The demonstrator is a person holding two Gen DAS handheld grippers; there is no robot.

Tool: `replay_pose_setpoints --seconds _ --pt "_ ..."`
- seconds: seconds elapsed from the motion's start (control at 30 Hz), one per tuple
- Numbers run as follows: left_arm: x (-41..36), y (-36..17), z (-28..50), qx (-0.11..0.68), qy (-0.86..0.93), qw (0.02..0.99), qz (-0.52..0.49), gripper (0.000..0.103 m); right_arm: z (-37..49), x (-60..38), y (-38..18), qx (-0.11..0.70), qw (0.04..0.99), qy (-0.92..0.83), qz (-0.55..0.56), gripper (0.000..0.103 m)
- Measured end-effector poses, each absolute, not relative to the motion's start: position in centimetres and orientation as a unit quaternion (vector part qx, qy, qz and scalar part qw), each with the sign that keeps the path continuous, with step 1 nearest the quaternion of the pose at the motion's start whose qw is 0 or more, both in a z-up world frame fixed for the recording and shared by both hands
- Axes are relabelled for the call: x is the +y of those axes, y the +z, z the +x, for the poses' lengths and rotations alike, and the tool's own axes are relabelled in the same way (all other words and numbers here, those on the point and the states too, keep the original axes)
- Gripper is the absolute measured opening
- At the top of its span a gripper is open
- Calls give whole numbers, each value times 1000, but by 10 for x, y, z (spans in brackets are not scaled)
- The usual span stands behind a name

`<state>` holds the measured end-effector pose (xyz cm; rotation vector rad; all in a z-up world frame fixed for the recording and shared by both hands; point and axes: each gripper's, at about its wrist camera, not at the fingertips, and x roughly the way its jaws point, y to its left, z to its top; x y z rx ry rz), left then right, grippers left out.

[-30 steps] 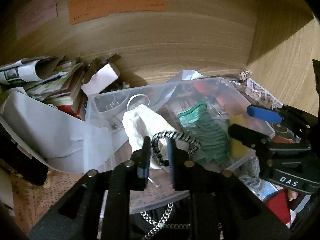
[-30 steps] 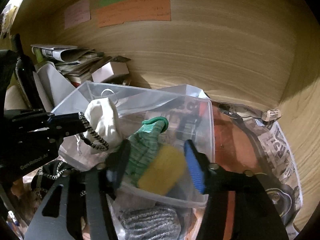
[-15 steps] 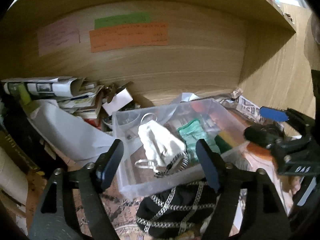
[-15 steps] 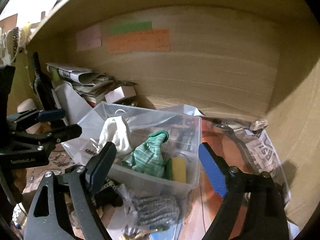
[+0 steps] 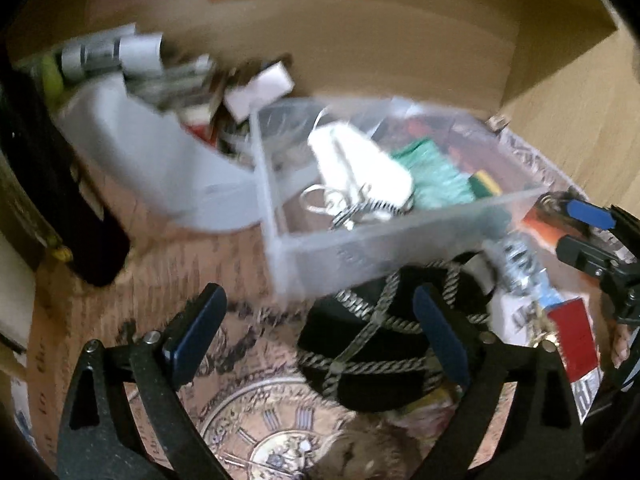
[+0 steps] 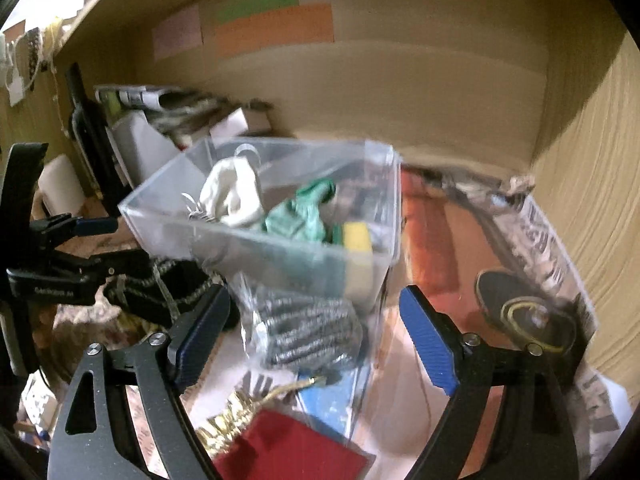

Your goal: Organize soft objects

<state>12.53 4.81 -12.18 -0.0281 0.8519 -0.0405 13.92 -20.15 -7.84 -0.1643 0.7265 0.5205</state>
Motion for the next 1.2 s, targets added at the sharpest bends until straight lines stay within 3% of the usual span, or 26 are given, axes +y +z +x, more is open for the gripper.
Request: replay_pose_setpoints --seconds 0.27,0.4,0.5,0.6,0.93,1.2 --pt "59 -149 129 454 -26 890 -34 92 149 -197 -100 391 880 258 -72 85" --pt "59 -154 131 462 -40 885 -44 81 154 -193 -111 412 871 256 -78 85" --pt "53 -154 128 459 -56 886 -37 64 158 -192 -120 430 862 256 -77 84" --pt "46 -154 124 456 -75 886 -30 42 158 -190 -126 443 853 265 -75 66" --pt "34 -144 111 441 -74 894 -19 21 146 -191 -121 417 864 268 -91 44" --pt "20 -113 90 396 -80 915 4 16 130 -197 -97 378 882 269 -82 39"
